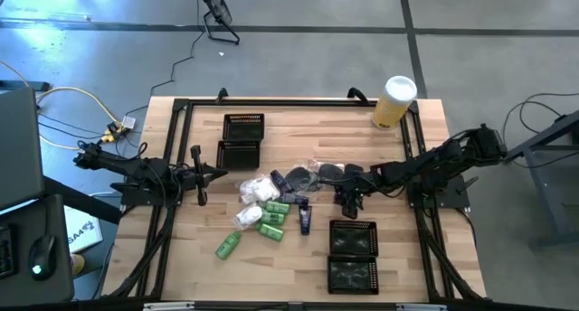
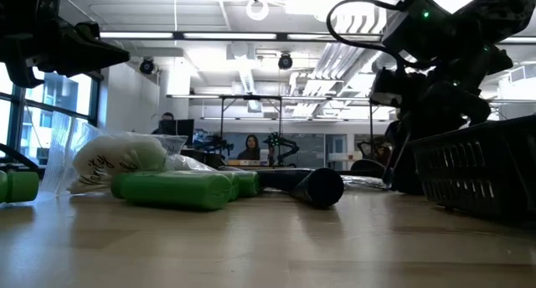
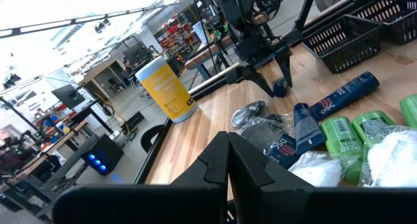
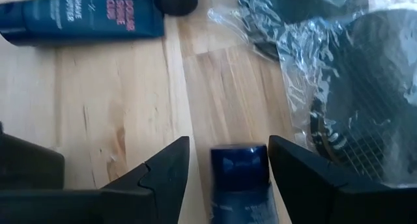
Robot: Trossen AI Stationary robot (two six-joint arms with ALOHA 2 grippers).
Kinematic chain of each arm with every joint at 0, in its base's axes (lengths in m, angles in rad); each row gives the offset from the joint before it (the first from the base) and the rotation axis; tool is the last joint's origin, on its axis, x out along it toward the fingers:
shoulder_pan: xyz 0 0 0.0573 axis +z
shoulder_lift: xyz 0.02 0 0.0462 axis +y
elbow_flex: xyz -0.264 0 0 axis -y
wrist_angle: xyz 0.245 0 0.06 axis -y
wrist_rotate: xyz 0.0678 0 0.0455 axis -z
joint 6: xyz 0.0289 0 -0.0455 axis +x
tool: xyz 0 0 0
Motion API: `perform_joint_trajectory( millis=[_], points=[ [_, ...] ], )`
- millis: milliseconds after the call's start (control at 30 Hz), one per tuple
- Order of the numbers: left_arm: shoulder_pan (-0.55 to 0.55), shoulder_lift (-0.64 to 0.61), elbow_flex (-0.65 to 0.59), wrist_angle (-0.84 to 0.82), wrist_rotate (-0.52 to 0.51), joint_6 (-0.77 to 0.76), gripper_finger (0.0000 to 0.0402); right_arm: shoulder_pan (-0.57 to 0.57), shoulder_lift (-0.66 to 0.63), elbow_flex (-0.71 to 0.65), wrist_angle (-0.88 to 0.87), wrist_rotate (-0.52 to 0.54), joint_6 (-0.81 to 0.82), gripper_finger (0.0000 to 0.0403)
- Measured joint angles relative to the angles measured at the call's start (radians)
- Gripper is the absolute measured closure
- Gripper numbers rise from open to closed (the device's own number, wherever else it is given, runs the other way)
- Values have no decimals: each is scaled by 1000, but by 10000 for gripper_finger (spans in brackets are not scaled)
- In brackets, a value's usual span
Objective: Pick & Place Travel size toiletries
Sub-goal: Put the blue shave cream into the middle bottom black basket
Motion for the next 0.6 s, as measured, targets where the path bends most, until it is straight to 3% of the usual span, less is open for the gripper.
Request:
perform_joint_trajectory(
  millis=[600],
  points=[
    [0, 0, 0, 0, 0, 0, 402, 0, 0, 0, 6, 4, 0, 199]
  ],
)
